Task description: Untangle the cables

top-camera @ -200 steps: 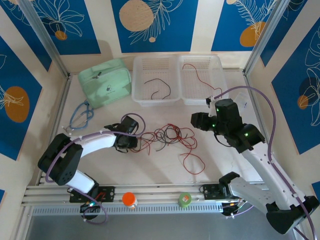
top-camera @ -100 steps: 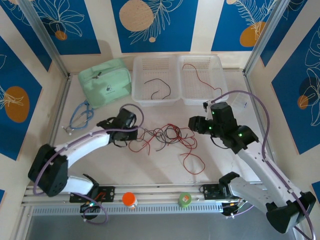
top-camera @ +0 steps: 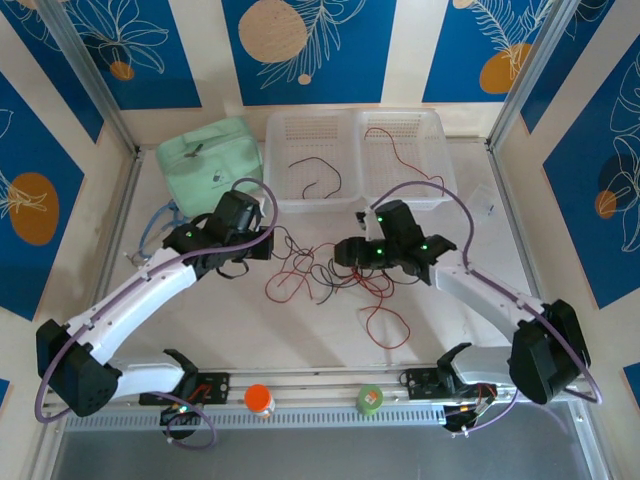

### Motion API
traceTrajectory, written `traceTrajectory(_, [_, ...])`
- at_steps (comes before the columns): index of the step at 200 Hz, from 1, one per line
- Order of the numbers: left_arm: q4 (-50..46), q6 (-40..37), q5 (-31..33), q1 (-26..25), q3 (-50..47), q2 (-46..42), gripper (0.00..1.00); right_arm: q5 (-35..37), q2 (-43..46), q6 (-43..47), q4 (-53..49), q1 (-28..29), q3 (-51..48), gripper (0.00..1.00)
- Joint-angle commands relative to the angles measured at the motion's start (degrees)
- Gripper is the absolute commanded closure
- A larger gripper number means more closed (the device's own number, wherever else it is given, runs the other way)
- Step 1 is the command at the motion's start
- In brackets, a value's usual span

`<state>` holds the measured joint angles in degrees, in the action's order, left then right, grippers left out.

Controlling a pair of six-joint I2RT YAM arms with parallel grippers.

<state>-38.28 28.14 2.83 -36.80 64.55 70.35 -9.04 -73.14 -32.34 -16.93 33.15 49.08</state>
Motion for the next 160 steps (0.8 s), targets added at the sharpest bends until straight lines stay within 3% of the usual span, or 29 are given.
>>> traceTrajectory(1, [-1.09,-0.68,-1.69,-0.45,3.44,-0.17,1.0,-1.47,-2.61,9.29,5.44,3.76,1.4,0.46])
traceTrajectory(29, [-1.08,-0.28,-1.84,-0.4,4.74,-0.07,1.0,3.92,-7.71,21.25,9.25,8.08,0.3,0.5])
traceTrajectory(67, [-2.32,-0.46,-2.04,-0.4,7.22,0.16,1.0,11.42,-12.25,27.24,21.15,9.28,-3.23,0.51])
traceTrajectory(121, [-4.17,-0.38,-1.07,-0.47,8.83,-0.33,1.0,17.71,-5.63,24.03,30.7,9.7,-7.85,0.51])
traceTrajectory(160, [-3.99,-0.03,-1.18,-0.41,8.71,-0.26,1.0,13.9,1.99,20.35,28.16,9.13,-9.79,0.52])
